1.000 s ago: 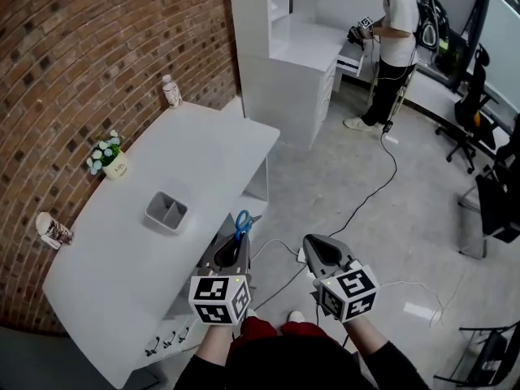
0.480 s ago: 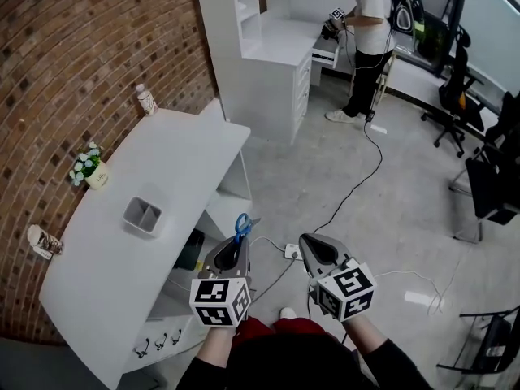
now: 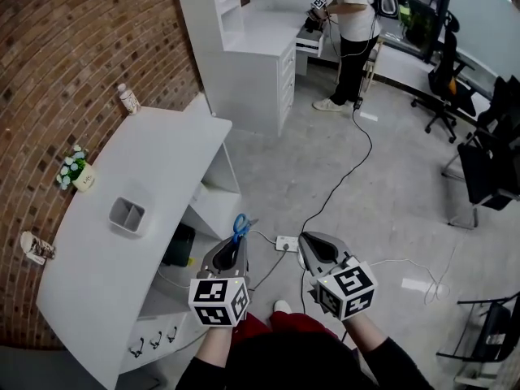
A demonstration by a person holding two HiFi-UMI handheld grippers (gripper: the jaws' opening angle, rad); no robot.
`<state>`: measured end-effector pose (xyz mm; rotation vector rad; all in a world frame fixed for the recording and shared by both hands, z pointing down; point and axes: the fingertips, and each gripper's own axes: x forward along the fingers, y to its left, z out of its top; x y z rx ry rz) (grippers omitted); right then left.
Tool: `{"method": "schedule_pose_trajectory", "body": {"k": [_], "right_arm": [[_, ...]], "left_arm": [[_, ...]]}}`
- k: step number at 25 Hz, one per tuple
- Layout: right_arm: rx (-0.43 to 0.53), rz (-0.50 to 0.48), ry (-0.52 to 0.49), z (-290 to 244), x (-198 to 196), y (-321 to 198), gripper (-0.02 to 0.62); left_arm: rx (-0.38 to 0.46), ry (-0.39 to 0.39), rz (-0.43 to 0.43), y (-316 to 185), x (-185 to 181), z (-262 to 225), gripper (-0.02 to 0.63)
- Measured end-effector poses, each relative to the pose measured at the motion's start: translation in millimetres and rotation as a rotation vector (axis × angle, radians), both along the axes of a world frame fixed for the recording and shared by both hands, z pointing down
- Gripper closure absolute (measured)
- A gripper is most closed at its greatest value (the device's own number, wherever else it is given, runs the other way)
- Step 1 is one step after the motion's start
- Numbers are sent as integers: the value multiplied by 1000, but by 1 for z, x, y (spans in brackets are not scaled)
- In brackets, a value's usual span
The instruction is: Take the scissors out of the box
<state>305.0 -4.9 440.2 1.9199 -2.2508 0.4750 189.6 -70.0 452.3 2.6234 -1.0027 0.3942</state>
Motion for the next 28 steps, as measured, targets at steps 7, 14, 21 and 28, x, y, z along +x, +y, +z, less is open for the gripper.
{"method": "schedule_pose_trajectory", "body": {"k": [7, 14, 21, 28], "right_arm": [[-25, 32, -4, 8, 18, 10, 588], [-68, 38, -22, 26, 24, 18, 588], [-107, 47, -33, 39, 31, 24, 588], [-143, 56, -35, 53, 37, 28, 588]], "left_arm": [[-22, -16, 20, 10, 14, 10, 577], [-51, -35, 27, 18, 22, 24, 577], [-88, -54, 22, 24, 25, 39, 577], [-106, -59, 24, 25, 30, 48, 577]]}}
